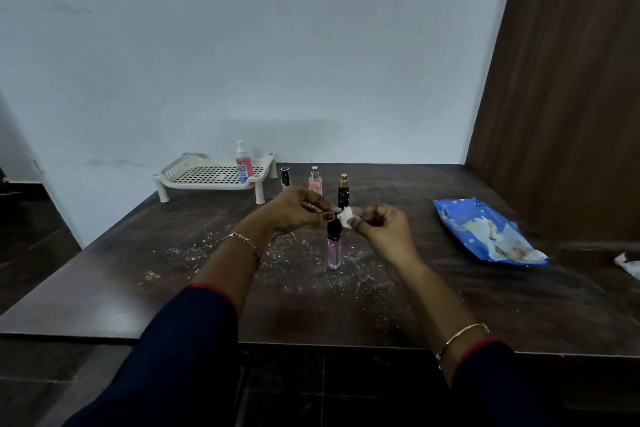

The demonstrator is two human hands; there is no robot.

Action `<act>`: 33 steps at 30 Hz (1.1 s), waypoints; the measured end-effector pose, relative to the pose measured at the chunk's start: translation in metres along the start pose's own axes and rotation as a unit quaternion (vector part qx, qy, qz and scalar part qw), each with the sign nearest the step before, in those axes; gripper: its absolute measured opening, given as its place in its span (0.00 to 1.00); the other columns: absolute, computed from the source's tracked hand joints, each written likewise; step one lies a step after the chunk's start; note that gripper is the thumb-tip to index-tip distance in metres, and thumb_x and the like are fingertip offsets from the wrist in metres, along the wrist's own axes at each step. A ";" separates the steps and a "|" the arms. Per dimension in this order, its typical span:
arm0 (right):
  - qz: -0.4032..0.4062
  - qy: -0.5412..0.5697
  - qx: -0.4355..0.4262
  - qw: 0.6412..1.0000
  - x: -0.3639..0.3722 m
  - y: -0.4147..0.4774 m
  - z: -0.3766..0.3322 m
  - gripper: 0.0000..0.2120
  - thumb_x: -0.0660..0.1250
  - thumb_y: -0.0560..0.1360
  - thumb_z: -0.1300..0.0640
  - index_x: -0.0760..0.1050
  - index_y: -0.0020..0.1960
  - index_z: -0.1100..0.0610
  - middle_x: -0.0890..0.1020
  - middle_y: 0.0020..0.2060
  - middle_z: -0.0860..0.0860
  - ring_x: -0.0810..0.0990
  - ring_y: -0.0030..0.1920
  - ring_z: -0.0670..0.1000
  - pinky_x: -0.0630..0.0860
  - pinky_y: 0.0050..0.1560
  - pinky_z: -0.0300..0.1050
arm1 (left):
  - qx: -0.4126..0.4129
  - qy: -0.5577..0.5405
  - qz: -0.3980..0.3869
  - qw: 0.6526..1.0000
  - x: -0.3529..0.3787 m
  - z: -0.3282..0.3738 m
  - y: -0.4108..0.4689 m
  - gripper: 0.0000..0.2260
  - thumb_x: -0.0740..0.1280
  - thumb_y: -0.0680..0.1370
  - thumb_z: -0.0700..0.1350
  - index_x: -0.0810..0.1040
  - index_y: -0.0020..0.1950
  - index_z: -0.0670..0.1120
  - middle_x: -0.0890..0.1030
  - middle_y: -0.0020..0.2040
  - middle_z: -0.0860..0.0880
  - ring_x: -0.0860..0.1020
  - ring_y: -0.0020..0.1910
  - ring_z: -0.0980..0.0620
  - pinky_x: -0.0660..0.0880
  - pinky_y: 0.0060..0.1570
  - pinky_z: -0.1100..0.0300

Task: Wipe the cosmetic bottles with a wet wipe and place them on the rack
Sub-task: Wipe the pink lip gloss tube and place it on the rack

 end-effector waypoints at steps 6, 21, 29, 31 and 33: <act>-0.025 0.005 0.048 0.999 0.009 -0.011 0.018 0.12 0.70 0.69 0.73 0.75 0.35 0.58 0.80 0.32 0.50 0.79 0.32 0.41 0.76 0.36 0.32 | -0.014 0.001 -0.020 1.000 0.000 0.004 0.005 0.10 0.70 0.72 0.34 0.80 0.53 0.35 0.82 0.44 0.51 0.78 0.42 0.61 0.76 0.50 0.69; -0.061 -0.017 0.055 0.996 0.007 -0.015 0.011 0.11 0.68 0.70 0.73 0.75 0.35 0.59 0.79 0.33 0.52 0.78 0.35 0.46 0.76 0.33 0.31 | -0.010 0.059 -0.010 0.998 0.001 0.005 0.009 0.11 0.71 0.73 0.36 0.80 0.55 0.38 0.80 0.48 0.48 0.76 0.46 0.58 0.70 0.51 0.66; -0.059 0.055 0.033 0.996 0.009 -0.001 -0.005 0.11 0.67 0.71 0.73 0.78 0.39 0.58 0.82 0.30 0.46 0.80 0.31 0.39 0.76 0.35 0.31 | -0.025 0.053 0.002 0.998 -0.002 0.004 0.008 0.11 0.70 0.73 0.33 0.80 0.55 0.35 0.81 0.47 0.45 0.77 0.48 0.54 0.72 0.40 0.76; -0.078 0.018 0.046 0.996 0.007 -0.002 0.002 0.12 0.67 0.71 0.73 0.77 0.37 0.58 0.81 0.26 0.44 0.78 0.29 0.39 0.74 0.32 0.31 | -0.026 0.054 0.006 0.998 -0.001 0.003 0.008 0.11 0.70 0.73 0.33 0.80 0.55 0.35 0.81 0.50 0.43 0.76 0.49 0.53 0.72 0.39 0.76; -0.108 -0.025 0.063 0.992 0.003 -0.003 0.007 0.10 0.68 0.71 0.73 0.78 0.38 0.58 0.81 0.25 0.44 0.77 0.27 0.39 0.72 0.28 0.31 | -0.025 0.063 0.007 0.998 0.000 0.005 0.008 0.11 0.69 0.73 0.32 0.80 0.55 0.36 0.82 0.52 0.42 0.77 0.49 0.54 0.72 0.38 0.77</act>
Point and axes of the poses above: each hand's wrist, its own y-axis towards the middle knuckle, its own x-axis out of the palm, z = x × y, the point moved 2 cm from there along y, towards the middle knuckle
